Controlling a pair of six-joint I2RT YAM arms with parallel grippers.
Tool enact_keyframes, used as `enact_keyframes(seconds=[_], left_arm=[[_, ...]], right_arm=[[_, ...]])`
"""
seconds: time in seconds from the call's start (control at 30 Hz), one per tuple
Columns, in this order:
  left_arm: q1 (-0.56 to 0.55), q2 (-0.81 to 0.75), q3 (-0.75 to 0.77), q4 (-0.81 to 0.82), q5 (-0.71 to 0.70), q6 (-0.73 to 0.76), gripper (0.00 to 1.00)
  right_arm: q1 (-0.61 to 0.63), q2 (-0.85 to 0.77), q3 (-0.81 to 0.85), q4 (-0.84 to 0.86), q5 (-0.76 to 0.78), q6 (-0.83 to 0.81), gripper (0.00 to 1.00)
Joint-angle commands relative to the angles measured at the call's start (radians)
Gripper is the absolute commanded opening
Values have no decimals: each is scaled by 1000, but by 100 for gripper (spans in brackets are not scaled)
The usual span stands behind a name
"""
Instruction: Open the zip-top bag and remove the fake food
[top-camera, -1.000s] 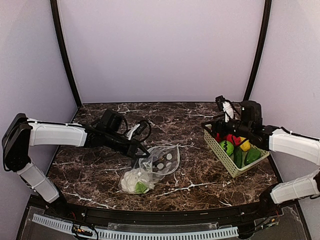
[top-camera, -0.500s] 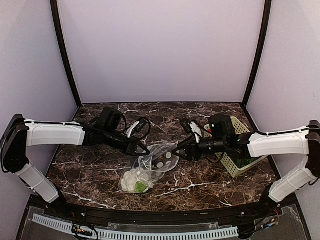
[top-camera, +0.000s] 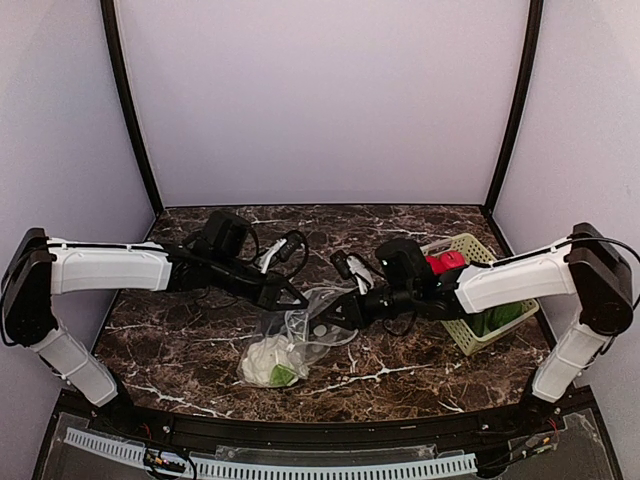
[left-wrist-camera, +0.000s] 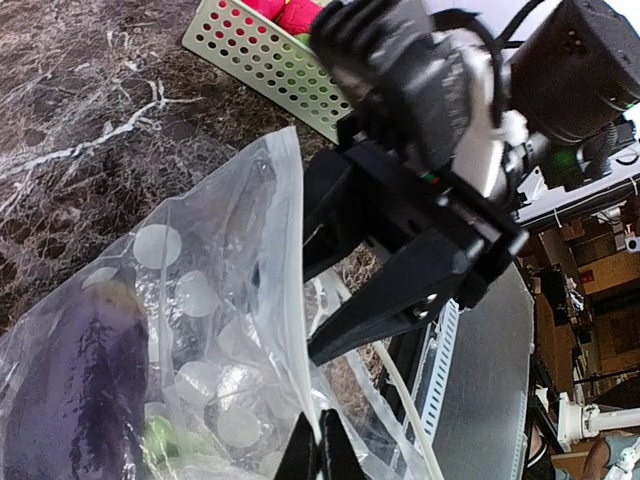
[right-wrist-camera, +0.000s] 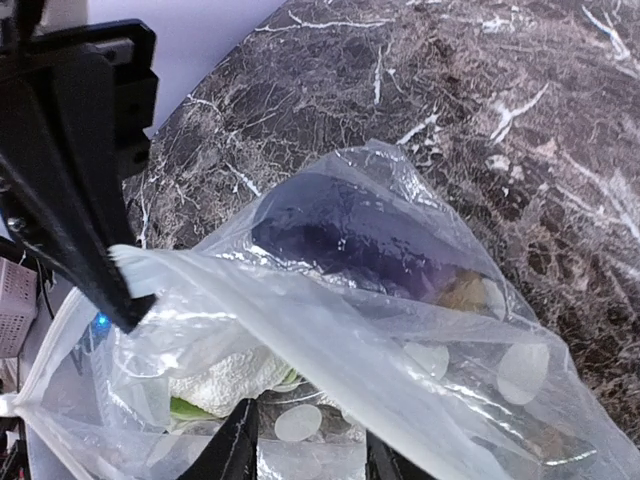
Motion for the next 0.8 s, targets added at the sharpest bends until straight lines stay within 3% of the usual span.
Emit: enact_keyframes(seconds=[0.0,0.23,0.47,0.77], left_arm=[[-14,-28,32,50,11,-3,1],[-38,0,51,108,5,-29,1],[-75,56,119,142,-17,-35,1],[-86,104,159,168,-16,-17,1]], right_arm=[[7,56,-41,123,-46,137,35],[8,154,-47,253,-149,248,40],[-4,188,-43,346,-246,377,55],[-4,333,-54,539,-376,560,48]])
